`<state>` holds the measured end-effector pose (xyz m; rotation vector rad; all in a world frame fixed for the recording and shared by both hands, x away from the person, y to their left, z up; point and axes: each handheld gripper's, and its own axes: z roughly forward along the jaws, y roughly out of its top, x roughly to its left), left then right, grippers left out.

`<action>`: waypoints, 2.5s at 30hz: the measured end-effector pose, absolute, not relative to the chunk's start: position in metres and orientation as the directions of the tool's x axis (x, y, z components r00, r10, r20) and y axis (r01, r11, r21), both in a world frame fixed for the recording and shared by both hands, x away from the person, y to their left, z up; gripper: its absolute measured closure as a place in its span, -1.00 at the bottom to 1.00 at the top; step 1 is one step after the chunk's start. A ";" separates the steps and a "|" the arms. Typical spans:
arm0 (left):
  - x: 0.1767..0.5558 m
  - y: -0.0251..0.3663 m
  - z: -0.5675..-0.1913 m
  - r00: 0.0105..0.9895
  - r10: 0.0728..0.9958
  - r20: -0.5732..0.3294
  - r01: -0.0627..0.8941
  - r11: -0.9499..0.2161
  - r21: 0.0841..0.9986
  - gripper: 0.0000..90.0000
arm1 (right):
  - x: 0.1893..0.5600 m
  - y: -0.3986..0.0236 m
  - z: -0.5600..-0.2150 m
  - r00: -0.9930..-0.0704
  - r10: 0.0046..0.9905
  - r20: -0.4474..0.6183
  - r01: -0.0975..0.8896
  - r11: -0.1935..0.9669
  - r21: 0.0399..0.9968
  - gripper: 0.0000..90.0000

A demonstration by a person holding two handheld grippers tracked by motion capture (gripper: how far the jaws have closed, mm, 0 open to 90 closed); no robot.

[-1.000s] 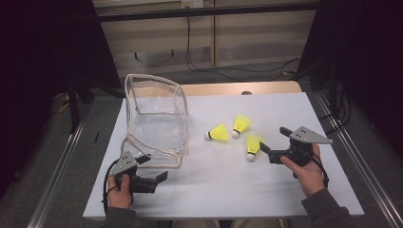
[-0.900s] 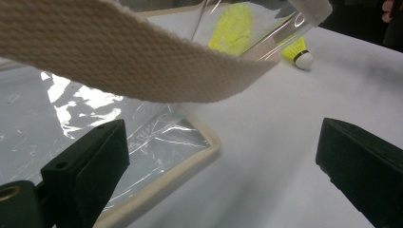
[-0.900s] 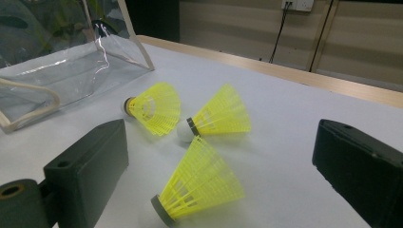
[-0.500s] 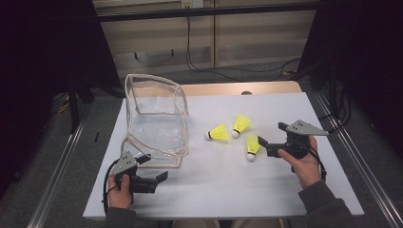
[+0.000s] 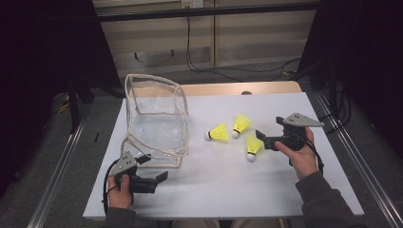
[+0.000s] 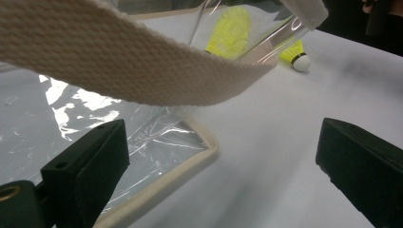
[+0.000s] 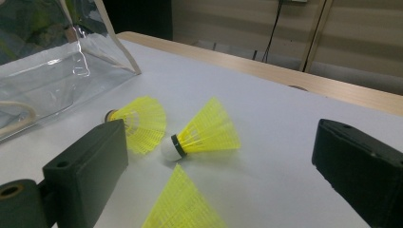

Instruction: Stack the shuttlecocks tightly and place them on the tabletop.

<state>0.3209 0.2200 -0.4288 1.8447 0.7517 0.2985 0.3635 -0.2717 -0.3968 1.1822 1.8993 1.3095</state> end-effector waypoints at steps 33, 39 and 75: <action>0.321 0.220 -0.429 0.771 0.620 -0.147 0.357 -0.229 0.906 -0.92 | 0.401 -0.262 -0.388 -0.453 0.891 0.000 0.392 0.199 0.898 -0.91; 0.322 0.220 -0.430 0.773 0.617 -0.148 0.356 -0.229 0.906 -0.92 | 0.407 -0.264 -0.389 -0.447 0.895 0.014 0.406 0.189 0.894 -0.91; 0.322 0.220 -0.431 0.770 0.619 -0.156 0.365 -0.227 0.903 -0.92 | 0.435 -0.258 -0.396 -0.441 0.897 0.006 0.454 0.217 0.864 -0.90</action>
